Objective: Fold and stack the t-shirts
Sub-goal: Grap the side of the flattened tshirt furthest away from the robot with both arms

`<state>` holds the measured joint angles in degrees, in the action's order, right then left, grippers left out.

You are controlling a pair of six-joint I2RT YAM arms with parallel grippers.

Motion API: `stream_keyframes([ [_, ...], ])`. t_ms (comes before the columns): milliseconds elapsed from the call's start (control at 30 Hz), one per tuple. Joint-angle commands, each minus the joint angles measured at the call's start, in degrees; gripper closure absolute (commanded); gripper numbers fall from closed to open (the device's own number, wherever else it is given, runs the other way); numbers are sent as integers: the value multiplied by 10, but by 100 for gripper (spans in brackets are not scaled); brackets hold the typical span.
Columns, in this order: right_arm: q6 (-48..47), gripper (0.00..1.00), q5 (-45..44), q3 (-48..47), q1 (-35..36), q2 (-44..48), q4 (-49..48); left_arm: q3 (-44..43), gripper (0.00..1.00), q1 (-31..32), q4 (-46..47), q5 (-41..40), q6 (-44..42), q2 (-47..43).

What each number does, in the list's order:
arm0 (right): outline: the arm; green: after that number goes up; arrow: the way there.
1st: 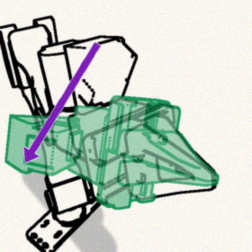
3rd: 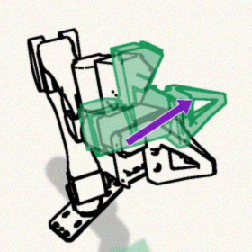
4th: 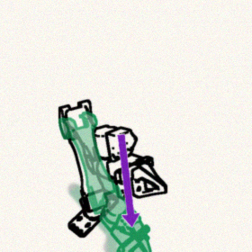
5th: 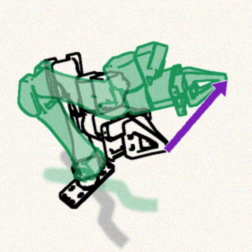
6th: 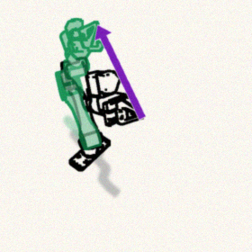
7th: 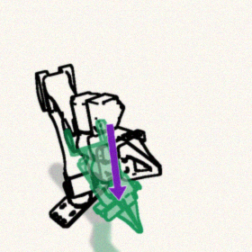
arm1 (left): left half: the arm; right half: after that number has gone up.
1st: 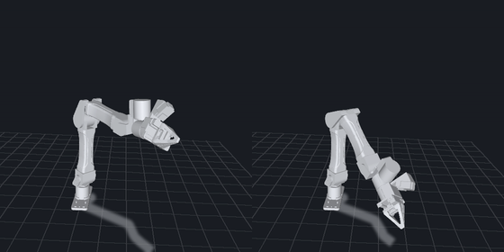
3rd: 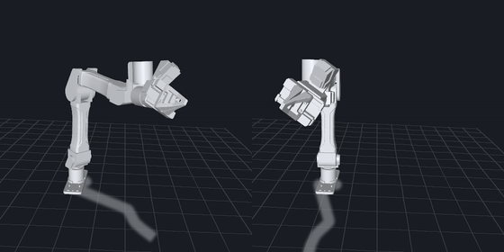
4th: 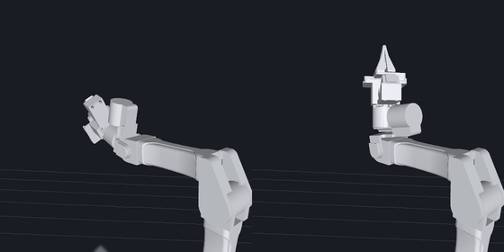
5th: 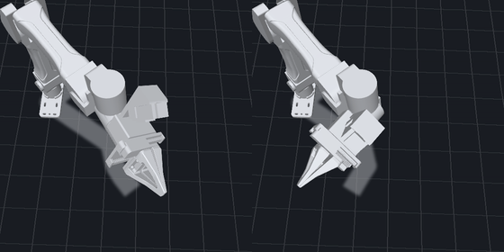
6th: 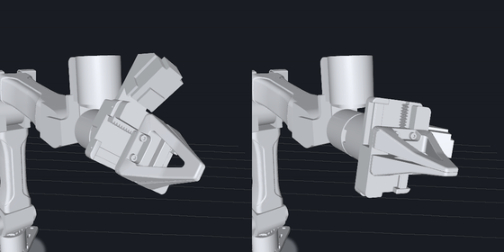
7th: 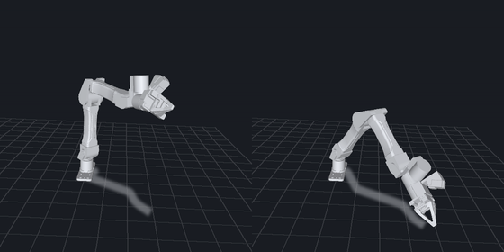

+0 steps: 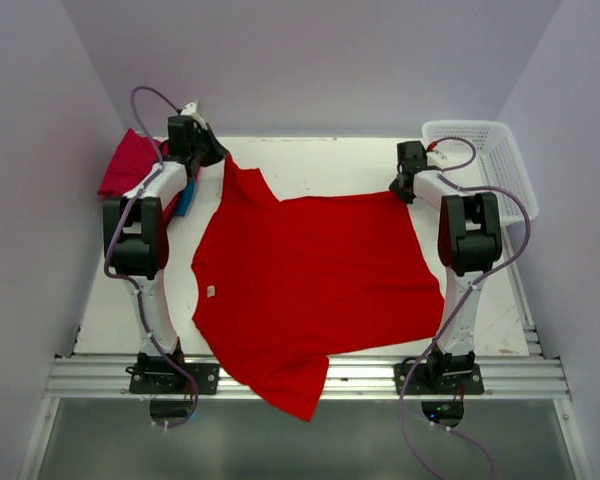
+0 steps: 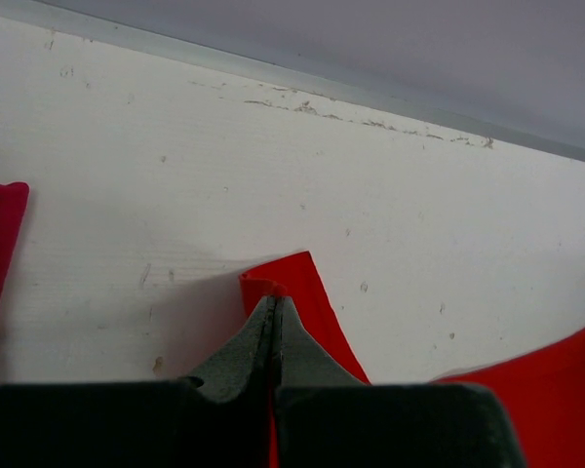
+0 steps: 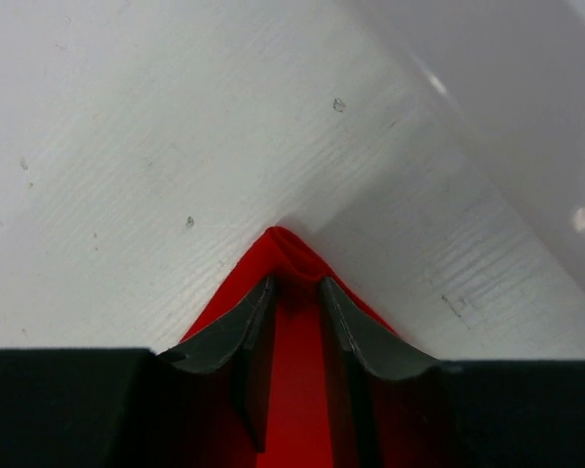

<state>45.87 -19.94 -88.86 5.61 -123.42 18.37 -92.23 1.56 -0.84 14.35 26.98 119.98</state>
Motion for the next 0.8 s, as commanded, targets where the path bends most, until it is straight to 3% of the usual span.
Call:
stream_keyframes([
  [0, 14, 73, -6, -8, -9, -19, 2, 2, 100, -3, 22, 4, 2, -35],
  [267, 3, 100, -4, 24, -10, 6, -25, 4, 100, -3, 24, 8, 4, -34],
  [533, -19, 100, -8, 36, -10, 47, -40, 6, 100, -3, 25, 9, 4, -35],
  [600, -24, 89, -8, 25, -9, 51, -31, 6, 100, -3, 25, 9, 4, -35],
  [767, -30, 86, -9, 10, -10, 51, -24, 10, 100, -3, 28, 10, 5, -36],
])
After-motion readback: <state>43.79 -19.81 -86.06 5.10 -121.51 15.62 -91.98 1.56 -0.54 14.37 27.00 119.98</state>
